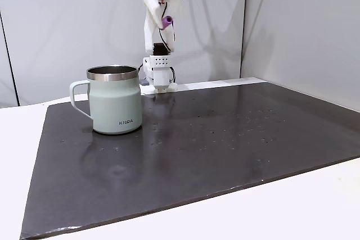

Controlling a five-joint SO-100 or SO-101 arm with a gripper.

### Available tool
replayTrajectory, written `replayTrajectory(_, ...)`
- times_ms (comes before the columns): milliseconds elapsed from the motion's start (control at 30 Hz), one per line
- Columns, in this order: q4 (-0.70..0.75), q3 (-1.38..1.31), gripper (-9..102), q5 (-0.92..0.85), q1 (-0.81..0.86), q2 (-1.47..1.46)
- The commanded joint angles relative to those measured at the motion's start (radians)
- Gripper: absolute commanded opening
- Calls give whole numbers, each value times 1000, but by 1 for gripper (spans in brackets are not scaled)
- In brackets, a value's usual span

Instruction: Grasp a pengrip and put it in the cup.

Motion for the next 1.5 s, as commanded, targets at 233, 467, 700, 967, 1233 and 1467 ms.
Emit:
replayTrajectory(233,3,253,0,-55,206,310)
replayTrajectory(467,-204,439,0,-114,333,331)
replayTrajectory(700,-414,551,0,-100,356,282)
replayTrajectory(967,-541,621,0,-84,350,225)
replayTrajectory(1233,-422,595,30,-66,342,241)
replayTrajectory(1467,-385,594,33,-52,311,304)
